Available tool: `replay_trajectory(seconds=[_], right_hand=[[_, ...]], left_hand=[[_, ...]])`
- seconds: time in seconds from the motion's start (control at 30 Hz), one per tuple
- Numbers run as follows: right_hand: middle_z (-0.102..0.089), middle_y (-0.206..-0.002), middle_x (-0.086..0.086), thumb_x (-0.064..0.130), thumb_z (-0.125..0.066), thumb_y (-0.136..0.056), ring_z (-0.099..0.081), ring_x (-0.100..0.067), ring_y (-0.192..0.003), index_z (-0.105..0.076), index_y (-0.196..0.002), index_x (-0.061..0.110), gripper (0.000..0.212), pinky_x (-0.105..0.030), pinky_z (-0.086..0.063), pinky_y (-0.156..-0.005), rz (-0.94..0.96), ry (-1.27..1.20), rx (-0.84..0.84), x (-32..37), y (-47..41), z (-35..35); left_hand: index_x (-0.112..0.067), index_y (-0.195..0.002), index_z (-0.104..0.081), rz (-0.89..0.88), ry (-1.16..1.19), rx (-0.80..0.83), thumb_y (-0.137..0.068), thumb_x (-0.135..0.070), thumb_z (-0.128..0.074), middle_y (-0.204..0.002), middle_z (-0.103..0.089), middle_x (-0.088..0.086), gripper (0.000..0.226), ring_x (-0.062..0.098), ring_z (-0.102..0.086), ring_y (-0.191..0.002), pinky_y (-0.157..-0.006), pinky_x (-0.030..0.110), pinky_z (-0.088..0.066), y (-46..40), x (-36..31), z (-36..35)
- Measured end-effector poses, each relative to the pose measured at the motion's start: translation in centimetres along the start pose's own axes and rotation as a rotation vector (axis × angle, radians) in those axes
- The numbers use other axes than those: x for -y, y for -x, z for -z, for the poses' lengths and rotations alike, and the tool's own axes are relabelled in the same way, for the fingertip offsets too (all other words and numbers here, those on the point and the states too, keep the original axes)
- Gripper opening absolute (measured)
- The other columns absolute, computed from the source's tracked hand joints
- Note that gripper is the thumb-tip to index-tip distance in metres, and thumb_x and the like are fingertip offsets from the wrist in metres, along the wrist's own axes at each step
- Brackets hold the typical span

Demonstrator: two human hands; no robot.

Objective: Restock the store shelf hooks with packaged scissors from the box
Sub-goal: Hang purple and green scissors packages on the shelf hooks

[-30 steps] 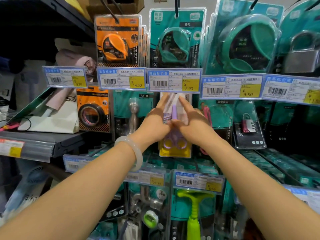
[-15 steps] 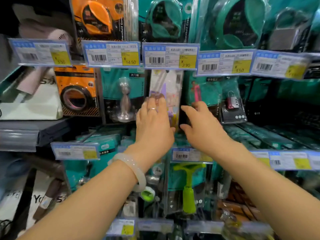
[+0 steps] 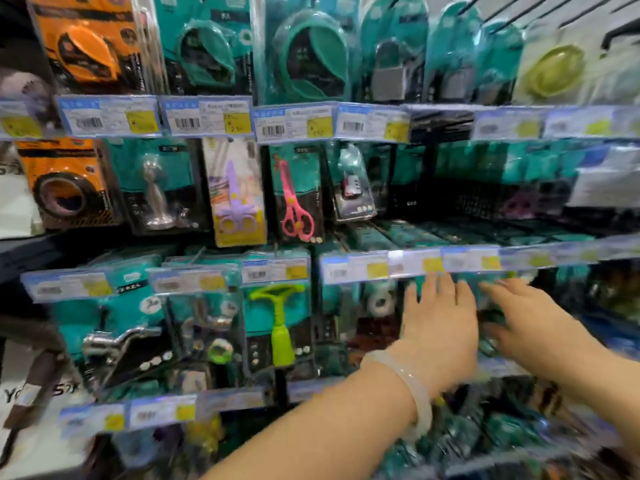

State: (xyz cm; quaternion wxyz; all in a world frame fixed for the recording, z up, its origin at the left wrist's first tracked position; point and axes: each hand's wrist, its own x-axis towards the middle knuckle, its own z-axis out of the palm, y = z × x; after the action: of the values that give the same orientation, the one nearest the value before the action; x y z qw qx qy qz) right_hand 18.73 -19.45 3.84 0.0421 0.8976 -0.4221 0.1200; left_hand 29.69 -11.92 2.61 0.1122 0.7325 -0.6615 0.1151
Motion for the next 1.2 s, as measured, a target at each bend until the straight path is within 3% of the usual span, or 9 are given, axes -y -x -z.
replay_trajectory(seconds=[0.1, 0.3, 0.47, 0.7, 0.93, 1.2], right_hand=[[-0.022, -0.153, -0.002, 0.033, -0.048, -0.092, -0.025, -0.022, -0.14, -0.017, -0.148, 0.02, 0.065, -0.032, -0.032, -0.111, -0.146, 0.026, 0.095, -7.6, 4.5, -2.1], [-0.038, -0.139, -0.009, 0.034, -0.057, -0.087, -0.039, -0.03, -0.127, -0.032, -0.139, 0.016, 0.06, -0.04, -0.042, -0.1, -0.334, 0.068, 0.205, -21.8, 14.8, -5.2], [-0.043, -0.129, -0.01, 0.031, -0.057, -0.085, -0.042, -0.032, -0.123, -0.038, -0.133, 0.013, 0.055, -0.04, -0.043, -0.095, -0.516, 0.035, 0.201, -32.3, 21.8, -5.8], [-0.042, -0.133, -0.009, 0.03, -0.057, -0.087, -0.042, -0.031, -0.124, -0.036, -0.135, 0.016, 0.054, -0.038, -0.041, -0.095, -0.785, 0.027, 0.248, -44.1, 28.6, -7.4], [-0.039, -0.136, -0.01, 0.031, -0.056, -0.089, -0.037, -0.031, -0.128, -0.034, -0.135, 0.015, 0.054, -0.04, -0.041, -0.1, -0.919, 0.036, 0.24, -57.6, 26.7, -8.5], [-0.04, -0.135, -0.013, 0.029, -0.056, -0.089, -0.037, -0.033, -0.127, -0.038, -0.133, 0.013, 0.05, -0.042, -0.043, -0.094, -0.961, 0.056, 0.177, -74.0, 18.8, -7.6]], left_hand=[[-0.004, -0.146, -0.015, -0.058, 0.07, 0.083, -0.087, -0.02, -0.058, -0.153, -0.016, 0.02, 0.075, 0.034, -0.011, -0.143, -0.115, 0.051, -0.012, -1.2, -7.5, -3.5], [-0.011, -0.148, -0.014, -0.175, 0.077, 0.283, -0.089, -0.029, -0.056, -0.152, -0.019, 0.017, 0.074, 0.033, -0.014, -0.142, -0.115, 0.048, -0.017, -2.6, -22.8, -9.8], [-0.013, -0.146, -0.017, -0.341, 0.092, 0.343, -0.088, -0.03, -0.057, -0.148, -0.025, 0.015, 0.073, 0.033, -0.02, -0.139, -0.112, 0.046, -0.023, -4.9, -33.8, -12.9], [-0.013, -0.145, -0.019, -0.587, 0.12, 0.36, -0.09, -0.031, -0.051, -0.14, -0.032, 0.013, 0.067, 0.033, -0.029, -0.133, -0.106, 0.045, -0.03, -9.6, -47.0, -17.3], [-0.013, -0.148, -0.014, -0.716, 0.123, 0.393, -0.092, -0.031, -0.05, -0.152, -0.02, 0.016, 0.07, 0.032, -0.019, -0.141, -0.111, 0.045, -0.023, -20.0, -57.9, -22.2], [-0.012, -0.142, -0.026, -0.757, 0.209, 0.379, -0.089, -0.032, -0.054, -0.145, -0.032, 0.014, 0.063, 0.032, -0.029, -0.135, -0.106, 0.044, -0.032, -35.5, -67.7, -25.5]])
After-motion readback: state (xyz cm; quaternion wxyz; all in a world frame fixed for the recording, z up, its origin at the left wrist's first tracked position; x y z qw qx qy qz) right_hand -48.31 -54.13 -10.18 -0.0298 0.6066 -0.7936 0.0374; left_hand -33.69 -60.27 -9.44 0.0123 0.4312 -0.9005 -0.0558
